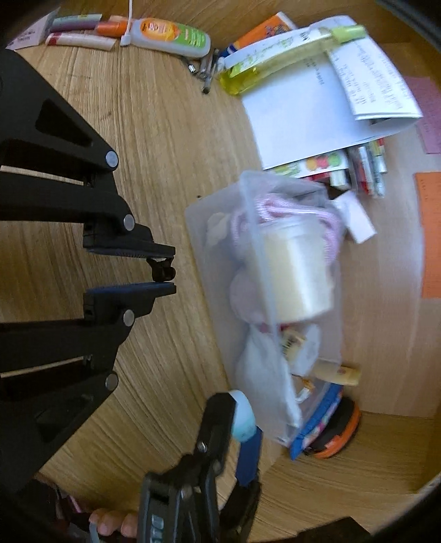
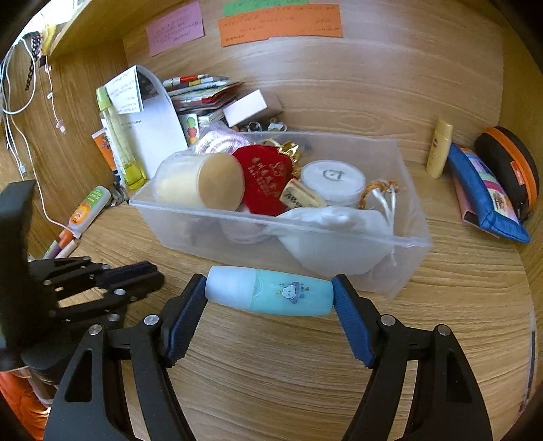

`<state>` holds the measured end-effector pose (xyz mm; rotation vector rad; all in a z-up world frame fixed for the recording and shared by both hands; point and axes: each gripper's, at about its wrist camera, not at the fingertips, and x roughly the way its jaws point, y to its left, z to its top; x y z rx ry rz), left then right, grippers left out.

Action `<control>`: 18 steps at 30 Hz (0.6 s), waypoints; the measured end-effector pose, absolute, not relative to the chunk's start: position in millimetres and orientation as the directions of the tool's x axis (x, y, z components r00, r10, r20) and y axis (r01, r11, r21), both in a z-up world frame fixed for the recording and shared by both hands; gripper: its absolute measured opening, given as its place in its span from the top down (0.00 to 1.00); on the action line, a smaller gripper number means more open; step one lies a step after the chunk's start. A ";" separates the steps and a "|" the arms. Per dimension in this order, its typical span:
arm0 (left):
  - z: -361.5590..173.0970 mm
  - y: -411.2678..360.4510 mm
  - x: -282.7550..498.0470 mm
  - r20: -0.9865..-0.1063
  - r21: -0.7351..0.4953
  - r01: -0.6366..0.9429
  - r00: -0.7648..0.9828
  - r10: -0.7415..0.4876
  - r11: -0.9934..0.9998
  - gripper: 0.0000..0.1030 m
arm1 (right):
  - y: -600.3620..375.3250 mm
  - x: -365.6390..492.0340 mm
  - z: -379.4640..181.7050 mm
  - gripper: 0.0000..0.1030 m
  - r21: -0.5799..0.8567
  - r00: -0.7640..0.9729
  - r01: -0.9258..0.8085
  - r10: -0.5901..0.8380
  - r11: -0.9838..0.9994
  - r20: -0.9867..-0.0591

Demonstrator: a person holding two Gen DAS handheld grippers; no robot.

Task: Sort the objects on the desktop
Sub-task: 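Grasp the small black piece with the left gripper while the right grasps the light blue tube, then carry the black piece and blue tube into the bin and open both grippers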

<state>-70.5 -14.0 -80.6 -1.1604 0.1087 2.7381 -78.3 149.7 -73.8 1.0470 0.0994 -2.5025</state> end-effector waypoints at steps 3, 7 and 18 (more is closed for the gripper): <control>-65.1 -10.1 -66.2 -0.686 -0.014 -0.174 -0.714 0.136 -0.985 0.88 | 156.2 -79.3 -67.8 0.31 0.091 -0.636 0.410 -0.356 -0.907 -0.685; -44.9 -5.1 -63.7 -0.641 -0.038 -0.180 -0.750 0.162 -0.983 0.88 | 166.5 -82.4 -56.5 0.31 0.097 -0.650 0.414 -0.369 -0.905 -0.665; -9.4 14.3 -84.2 -0.564 -0.063 -0.217 -0.798 0.214 -0.974 0.88 | 197.6 -103.4 -27.2 0.31 0.093 -0.703 0.394 -0.365 -0.914 -0.611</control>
